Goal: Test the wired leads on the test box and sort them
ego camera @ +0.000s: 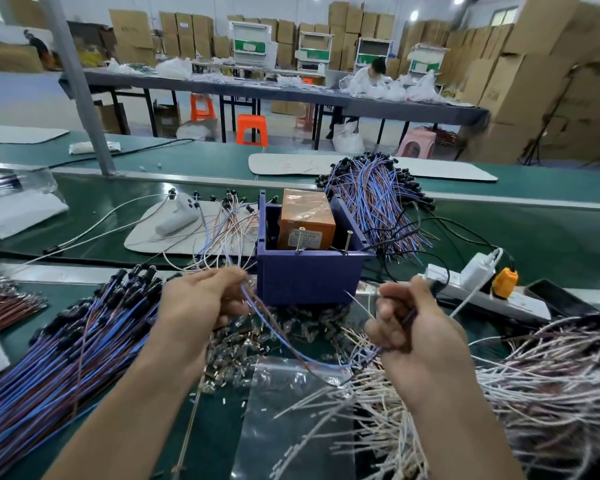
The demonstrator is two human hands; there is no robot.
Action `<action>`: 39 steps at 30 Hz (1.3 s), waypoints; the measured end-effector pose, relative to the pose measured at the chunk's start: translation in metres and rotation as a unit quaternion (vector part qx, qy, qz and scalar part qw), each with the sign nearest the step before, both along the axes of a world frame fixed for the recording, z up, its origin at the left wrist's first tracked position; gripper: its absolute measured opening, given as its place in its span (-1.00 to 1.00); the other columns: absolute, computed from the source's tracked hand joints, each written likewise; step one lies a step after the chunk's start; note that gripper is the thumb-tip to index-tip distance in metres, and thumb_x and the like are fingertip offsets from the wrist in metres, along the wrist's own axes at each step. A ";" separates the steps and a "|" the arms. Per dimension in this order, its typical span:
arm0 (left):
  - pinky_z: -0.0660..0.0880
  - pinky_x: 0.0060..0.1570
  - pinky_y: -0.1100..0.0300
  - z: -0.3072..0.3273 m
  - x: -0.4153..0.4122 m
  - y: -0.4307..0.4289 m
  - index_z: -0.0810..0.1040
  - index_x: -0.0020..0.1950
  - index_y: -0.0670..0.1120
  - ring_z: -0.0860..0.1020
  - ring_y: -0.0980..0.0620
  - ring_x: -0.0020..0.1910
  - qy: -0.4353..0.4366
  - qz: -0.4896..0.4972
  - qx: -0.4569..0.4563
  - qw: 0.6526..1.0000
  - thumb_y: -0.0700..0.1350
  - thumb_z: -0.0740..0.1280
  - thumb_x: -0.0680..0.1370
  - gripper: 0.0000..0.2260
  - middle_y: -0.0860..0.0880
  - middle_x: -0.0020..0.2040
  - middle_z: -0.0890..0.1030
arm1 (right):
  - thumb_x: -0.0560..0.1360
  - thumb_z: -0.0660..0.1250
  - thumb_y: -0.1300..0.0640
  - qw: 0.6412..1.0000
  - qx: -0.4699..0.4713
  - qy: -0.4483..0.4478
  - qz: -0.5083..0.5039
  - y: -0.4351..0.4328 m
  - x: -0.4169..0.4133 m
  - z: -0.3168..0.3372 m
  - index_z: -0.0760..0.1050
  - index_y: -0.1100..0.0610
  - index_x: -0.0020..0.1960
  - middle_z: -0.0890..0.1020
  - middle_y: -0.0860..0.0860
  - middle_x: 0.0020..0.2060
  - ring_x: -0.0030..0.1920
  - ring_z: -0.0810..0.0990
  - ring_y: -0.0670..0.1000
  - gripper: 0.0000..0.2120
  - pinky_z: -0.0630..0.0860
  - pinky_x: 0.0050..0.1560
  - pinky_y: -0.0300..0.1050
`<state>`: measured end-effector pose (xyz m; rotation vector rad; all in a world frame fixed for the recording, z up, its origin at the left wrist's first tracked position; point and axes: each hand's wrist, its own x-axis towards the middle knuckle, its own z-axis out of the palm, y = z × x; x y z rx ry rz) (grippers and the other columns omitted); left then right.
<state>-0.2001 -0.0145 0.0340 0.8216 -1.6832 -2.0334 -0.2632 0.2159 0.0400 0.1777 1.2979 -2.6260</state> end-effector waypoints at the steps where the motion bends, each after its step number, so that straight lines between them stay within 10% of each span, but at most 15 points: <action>1: 0.41 -0.50 0.29 -0.005 0.006 -0.005 0.71 -0.11 -0.19 0.58 0.08 -0.50 -0.009 0.021 -0.007 1.000 -0.17 0.46 0.55 -0.90 -0.12 -0.29 0.72 | 0.69 0.18 -0.02 1.000 -0.014 -0.004 -0.002 0.004 -0.001 -0.001 0.65 0.23 -0.35 0.48 0.12 -0.48 -0.57 0.22 -0.05 -0.44 0.28 -0.53 -0.19; 7: 0.44 -0.50 0.26 -0.017 0.038 -0.021 0.70 -0.28 -0.15 0.54 0.03 -0.56 -0.109 0.104 -0.125 0.981 -0.06 0.46 0.58 -0.73 -0.08 -0.45 0.65 | 0.72 0.10 -0.05 0.995 -0.085 -0.040 -0.014 0.016 -0.003 -0.015 0.59 0.22 -0.33 0.42 0.08 -0.51 -0.60 0.14 -0.05 -0.41 0.26 -0.59 -0.19; 10: 0.36 -0.32 0.15 -0.009 0.049 -0.006 0.59 -0.48 -0.04 0.41 -0.03 -0.48 -0.313 0.157 -0.459 0.817 0.28 0.37 0.54 -0.48 -0.03 -0.49 0.51 | 0.72 0.10 -0.05 0.995 -0.092 -0.045 -0.014 0.014 0.002 -0.021 0.60 0.21 -0.36 0.42 0.08 -0.52 -0.61 0.15 -0.04 -0.39 0.26 -0.60 -0.19; 12: 0.34 -0.32 0.17 0.005 0.055 0.022 0.59 -0.44 0.01 0.42 0.07 -0.46 -0.224 0.113 -0.548 0.798 0.35 0.35 0.49 -0.51 0.10 -0.50 0.50 | 0.72 0.10 -0.06 0.995 -0.087 -0.051 -0.011 0.011 0.006 -0.022 0.61 0.21 -0.37 0.43 0.08 -0.51 -0.61 0.16 -0.04 -0.38 0.27 -0.59 -0.19; 17: 0.51 0.21 0.21 0.007 0.042 0.101 0.53 0.32 0.32 0.57 0.31 0.10 -0.057 -0.288 -0.464 0.836 0.29 0.39 0.47 -0.58 0.34 0.11 0.64 | 0.72 0.11 -0.06 0.994 -0.090 -0.063 -0.009 0.009 0.016 -0.017 0.56 0.21 -0.25 0.43 0.07 -0.49 -0.61 0.19 -0.05 -0.48 0.32 -0.57 -0.21; 25: 0.46 -0.33 0.21 0.011 0.025 0.090 0.76 -0.14 0.10 0.49 0.11 -0.44 -0.043 -0.435 -0.304 0.847 0.14 0.48 0.51 -0.85 -0.01 -0.37 0.67 | 0.74 0.09 -0.01 0.991 -0.117 -0.008 -0.071 0.084 0.013 0.007 0.59 0.17 -0.37 0.40 0.04 -0.51 -0.62 0.17 -0.06 -0.40 0.28 -0.61 -0.21; 30: 0.44 -0.42 0.24 0.028 0.017 0.116 0.75 -0.13 0.21 0.47 0.21 -0.46 -0.041 -0.481 -0.348 0.803 0.11 0.47 0.54 -0.92 0.06 -0.33 0.70 | 0.72 0.14 -0.04 0.987 0.097 0.051 -0.119 0.162 0.019 0.011 0.66 0.24 -0.32 0.62 0.18 -0.40 -0.53 0.52 0.01 -0.40 0.42 -0.55 -0.24; 33: 0.41 -0.46 0.29 0.024 0.012 0.166 0.72 -0.09 0.31 0.47 0.23 -0.48 -0.031 -0.525 -0.394 0.754 0.02 0.44 0.57 -0.85 0.16 -0.31 0.71 | 0.72 0.14 -0.03 0.925 0.348 0.062 -0.138 0.212 0.023 0.014 0.62 0.30 -0.20 0.67 0.19 -0.40 -0.48 0.63 0.07 -0.47 0.50 -0.52 -0.16; 37: 0.42 -0.49 0.33 0.008 0.007 0.240 0.69 -0.04 0.26 0.51 0.24 -0.49 0.026 -0.510 -0.422 0.749 0.04 0.44 0.56 -0.91 0.25 -0.34 0.66 | 0.60 0.17 -0.14 0.657 0.728 -0.009 -0.194 0.265 0.028 0.016 0.57 0.18 -0.29 0.57 0.11 -0.45 -0.37 0.53 0.14 -0.51 0.44 -0.23 -0.02; 39: 0.39 -0.48 0.40 0.000 0.006 0.266 0.68 -0.05 0.23 0.54 0.29 -0.45 0.032 -0.501 -0.432 0.749 0.04 0.44 0.54 -0.94 0.30 -0.37 0.63 | 0.57 0.22 -0.13 0.586 0.782 -0.047 -0.204 0.282 0.030 0.014 0.47 0.17 -0.30 0.45 0.06 -0.41 -0.38 0.39 0.11 -0.57 0.37 -0.20 0.00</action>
